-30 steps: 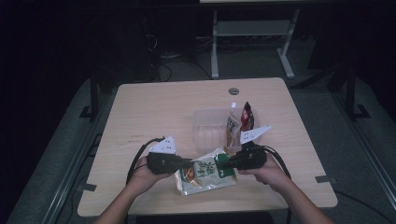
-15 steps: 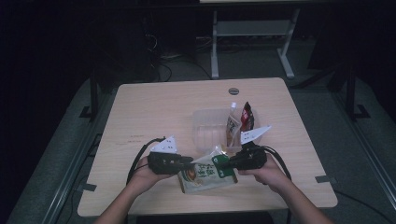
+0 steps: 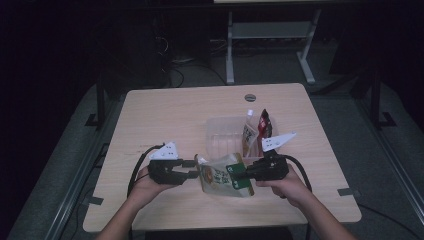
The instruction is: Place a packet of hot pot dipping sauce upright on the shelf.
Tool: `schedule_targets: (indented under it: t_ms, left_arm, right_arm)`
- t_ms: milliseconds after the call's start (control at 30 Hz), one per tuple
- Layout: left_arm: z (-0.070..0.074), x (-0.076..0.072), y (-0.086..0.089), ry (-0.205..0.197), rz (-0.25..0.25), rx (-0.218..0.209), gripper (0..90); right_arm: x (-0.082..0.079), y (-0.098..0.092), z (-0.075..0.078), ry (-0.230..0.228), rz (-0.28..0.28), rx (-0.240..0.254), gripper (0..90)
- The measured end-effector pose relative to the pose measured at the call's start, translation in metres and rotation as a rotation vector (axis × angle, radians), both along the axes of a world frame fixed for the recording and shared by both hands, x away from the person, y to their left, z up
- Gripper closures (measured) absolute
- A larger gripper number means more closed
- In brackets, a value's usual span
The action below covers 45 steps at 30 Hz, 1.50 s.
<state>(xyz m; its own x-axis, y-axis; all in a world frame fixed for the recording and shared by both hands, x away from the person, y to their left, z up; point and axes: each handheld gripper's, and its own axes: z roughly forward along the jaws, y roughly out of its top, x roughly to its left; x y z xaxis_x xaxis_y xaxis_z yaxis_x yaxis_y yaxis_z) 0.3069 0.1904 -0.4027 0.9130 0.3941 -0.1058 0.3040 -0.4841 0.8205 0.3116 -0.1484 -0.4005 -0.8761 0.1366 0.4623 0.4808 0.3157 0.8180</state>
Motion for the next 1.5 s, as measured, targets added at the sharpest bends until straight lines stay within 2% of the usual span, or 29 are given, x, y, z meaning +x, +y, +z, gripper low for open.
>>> schedule_targets:
  t_ms: [233, 733, 867, 1000, 1300, 1500]
  left_arm:
    - [-0.003, 0.0, 0.0, 0.005, 0.001, 0.023, 54.1]
    - [-0.003, 0.003, 0.004, 0.013, 0.018, 0.022, 53.3]
    - [-0.005, 0.003, 0.004, 0.01, 0.022, 0.034, 51.0]
    - [-0.007, 0.004, 0.003, 0.014, 0.026, 0.047, 46.8]
    - [-0.015, 0.007, 0.0, 0.063, 0.009, 0.097, 33.5]
    - [-0.018, 0.007, 0.0, 0.074, 0.006, 0.118, 30.5]
  right_arm:
    - [-0.002, -0.004, 0.012, -0.036, -0.013, 0.014, 90.0]
    - [-0.001, -0.015, 0.049, -0.143, -0.057, 0.069, 90.0]
    - [0.003, -0.016, 0.057, -0.171, -0.069, 0.087, 90.0]
    - [0.007, -0.017, 0.063, -0.18, -0.08, 0.093, 90.0]
    - [0.023, -0.014, 0.072, -0.208, -0.12, 0.096, 90.0]
    - [0.034, -0.012, 0.079, -0.229, -0.145, 0.101, 90.0]
